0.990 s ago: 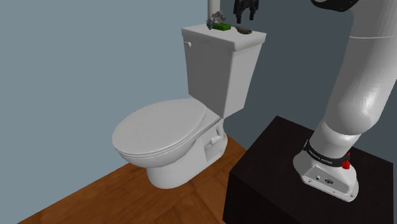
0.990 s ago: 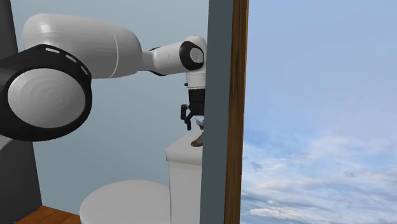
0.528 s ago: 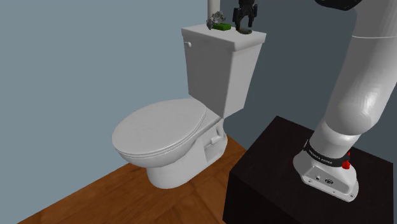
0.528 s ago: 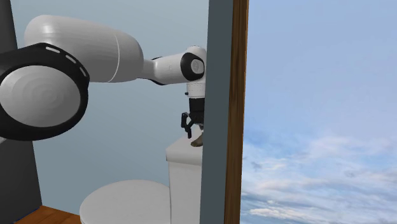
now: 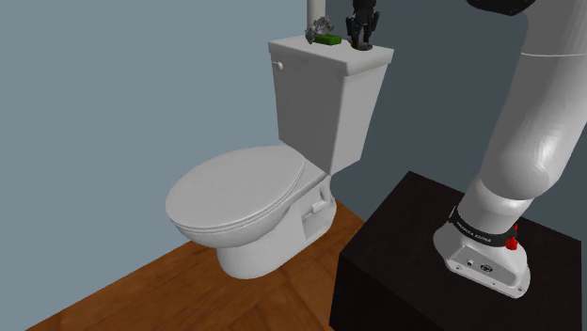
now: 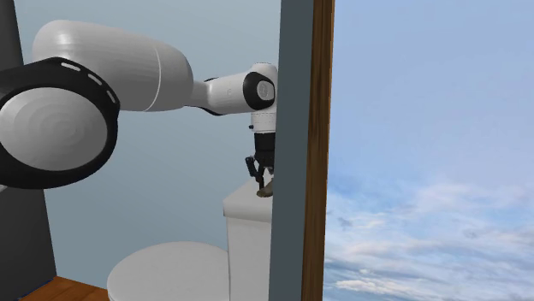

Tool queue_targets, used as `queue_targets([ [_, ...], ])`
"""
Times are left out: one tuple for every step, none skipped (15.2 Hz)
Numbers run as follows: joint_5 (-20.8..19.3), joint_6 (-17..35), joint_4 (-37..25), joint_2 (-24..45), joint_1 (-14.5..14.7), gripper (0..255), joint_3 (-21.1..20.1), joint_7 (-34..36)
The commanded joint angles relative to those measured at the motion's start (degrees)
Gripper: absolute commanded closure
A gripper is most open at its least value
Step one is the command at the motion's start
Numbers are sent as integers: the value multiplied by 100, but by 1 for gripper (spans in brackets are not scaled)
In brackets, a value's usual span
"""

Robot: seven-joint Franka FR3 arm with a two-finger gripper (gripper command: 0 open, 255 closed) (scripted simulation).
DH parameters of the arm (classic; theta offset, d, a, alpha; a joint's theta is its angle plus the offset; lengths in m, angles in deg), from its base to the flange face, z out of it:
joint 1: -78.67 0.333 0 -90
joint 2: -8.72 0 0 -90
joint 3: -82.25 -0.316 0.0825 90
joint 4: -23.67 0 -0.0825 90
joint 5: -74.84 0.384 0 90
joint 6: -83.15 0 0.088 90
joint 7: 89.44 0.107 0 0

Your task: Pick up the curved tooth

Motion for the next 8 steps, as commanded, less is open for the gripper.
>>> queue_targets([
  [0,-3,5,5,0,255,-1,0],
  [0,-3,6,4,0,255,0,0],
  [2,-9,-5,9,-3,255,1,-3],
  [11,-95,-113,31,-10,255,3,-11],
  [21,-184,-226,58,-19,255,6,-19],
  [32,-273,-342,86,-29,255,9,-28],
  [43,-363,-461,117,-39,255,12,-37],
  [56,-454,-584,150,-51,255,15,-47],
])
